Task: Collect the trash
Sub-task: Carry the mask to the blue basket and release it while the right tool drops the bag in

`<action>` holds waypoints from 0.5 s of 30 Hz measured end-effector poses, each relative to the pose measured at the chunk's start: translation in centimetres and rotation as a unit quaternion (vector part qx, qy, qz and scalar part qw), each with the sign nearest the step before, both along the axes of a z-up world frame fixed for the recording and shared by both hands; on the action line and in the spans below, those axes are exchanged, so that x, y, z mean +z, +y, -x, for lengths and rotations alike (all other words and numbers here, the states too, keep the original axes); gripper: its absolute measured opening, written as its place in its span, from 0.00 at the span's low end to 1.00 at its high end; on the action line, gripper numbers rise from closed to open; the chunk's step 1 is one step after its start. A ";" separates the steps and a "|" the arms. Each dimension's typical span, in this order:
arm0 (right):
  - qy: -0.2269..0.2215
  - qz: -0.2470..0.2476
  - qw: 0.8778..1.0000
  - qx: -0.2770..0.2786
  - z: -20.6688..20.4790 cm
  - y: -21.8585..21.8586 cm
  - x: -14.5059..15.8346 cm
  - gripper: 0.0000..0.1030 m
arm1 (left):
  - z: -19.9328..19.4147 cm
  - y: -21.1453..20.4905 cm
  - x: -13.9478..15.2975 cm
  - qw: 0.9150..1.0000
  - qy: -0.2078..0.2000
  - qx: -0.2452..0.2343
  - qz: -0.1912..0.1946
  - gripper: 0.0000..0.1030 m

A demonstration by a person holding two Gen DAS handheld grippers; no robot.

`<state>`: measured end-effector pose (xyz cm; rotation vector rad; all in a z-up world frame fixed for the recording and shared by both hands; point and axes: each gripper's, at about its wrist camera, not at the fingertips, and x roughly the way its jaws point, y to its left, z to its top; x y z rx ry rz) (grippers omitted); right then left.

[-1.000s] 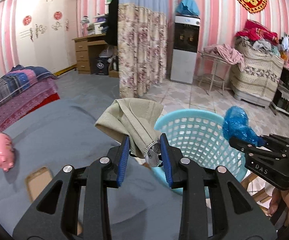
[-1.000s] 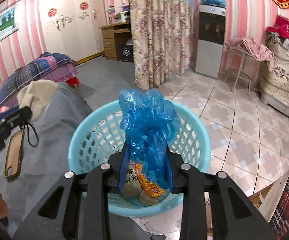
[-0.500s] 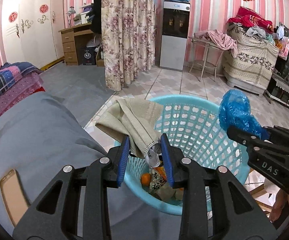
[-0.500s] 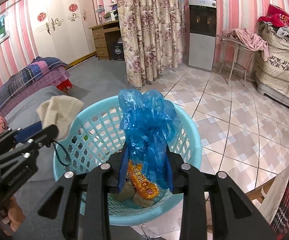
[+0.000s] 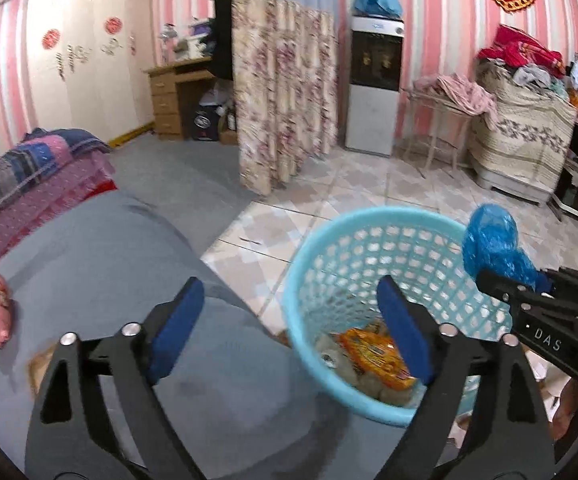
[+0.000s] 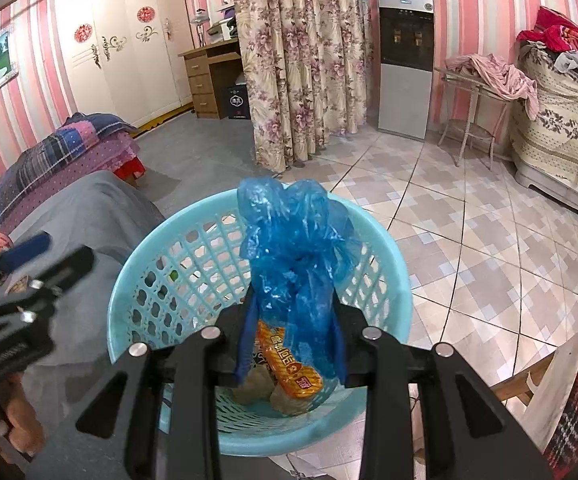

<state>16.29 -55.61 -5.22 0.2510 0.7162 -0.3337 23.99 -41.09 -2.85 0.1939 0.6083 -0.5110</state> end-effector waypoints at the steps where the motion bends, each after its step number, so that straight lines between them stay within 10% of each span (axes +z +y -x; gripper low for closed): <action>1: 0.001 0.001 1.000 0.004 -0.2 0.2 0.0 0.31 | -0.1 0.5 0.2 1.000 -0.002 0.005 0.000 0.87; 10: -0.004 0.025 0.999 0.027 -1.4 2.7 0.0 0.34 | -1.3 4.2 0.7 0.999 0.003 0.052 0.014 0.91; 13: -0.007 0.038 0.999 0.027 -1.4 3.2 0.0 0.67 | -1.5 4.7 0.5 0.998 0.007 0.059 0.014 0.91; 15: -0.012 0.035 0.999 0.024 -1.2 3.1 0.2 0.70 | -1.5 4.9 0.6 0.998 0.008 0.062 0.016 0.91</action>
